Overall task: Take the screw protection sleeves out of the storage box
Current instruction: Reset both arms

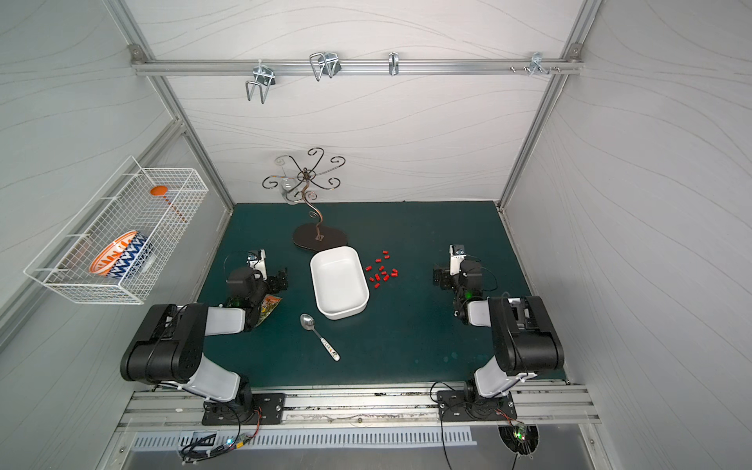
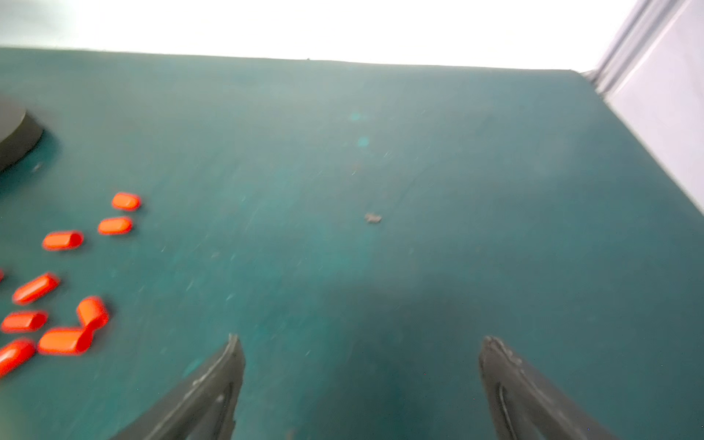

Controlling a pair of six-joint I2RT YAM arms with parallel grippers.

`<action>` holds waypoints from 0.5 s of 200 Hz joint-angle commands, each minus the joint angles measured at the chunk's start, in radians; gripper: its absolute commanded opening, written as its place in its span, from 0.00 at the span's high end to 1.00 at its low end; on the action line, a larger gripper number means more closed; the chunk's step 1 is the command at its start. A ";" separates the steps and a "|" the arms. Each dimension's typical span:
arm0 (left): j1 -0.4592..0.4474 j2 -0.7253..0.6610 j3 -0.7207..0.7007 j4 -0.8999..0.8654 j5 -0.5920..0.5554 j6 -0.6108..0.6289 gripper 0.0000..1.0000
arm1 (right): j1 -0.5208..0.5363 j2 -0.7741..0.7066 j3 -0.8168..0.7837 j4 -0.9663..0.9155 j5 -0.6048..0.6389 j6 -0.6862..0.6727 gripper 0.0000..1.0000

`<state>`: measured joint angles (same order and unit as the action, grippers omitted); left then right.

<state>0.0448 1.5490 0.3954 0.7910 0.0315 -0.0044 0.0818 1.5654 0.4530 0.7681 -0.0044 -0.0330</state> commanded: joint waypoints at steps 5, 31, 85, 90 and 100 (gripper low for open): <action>-0.002 0.000 0.031 0.032 -0.047 -0.023 0.00 | -0.017 0.008 0.010 -0.016 -0.055 0.025 0.01; -0.003 0.002 0.031 0.031 -0.055 -0.025 0.00 | -0.049 0.003 0.002 0.000 -0.144 0.031 0.01; -0.002 0.000 0.031 0.032 -0.055 -0.025 0.00 | -0.019 0.007 0.012 -0.018 -0.095 0.008 0.01; -0.002 0.000 0.031 0.032 -0.054 -0.025 0.00 | -0.017 0.005 0.009 -0.015 -0.093 0.009 0.01; -0.002 -0.001 0.031 0.032 -0.054 -0.026 0.00 | -0.021 0.006 0.010 -0.015 -0.098 0.010 0.01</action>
<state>0.0448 1.5490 0.3962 0.7906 -0.0124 -0.0227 0.0437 1.5654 0.4530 0.7681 -0.1230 -0.0124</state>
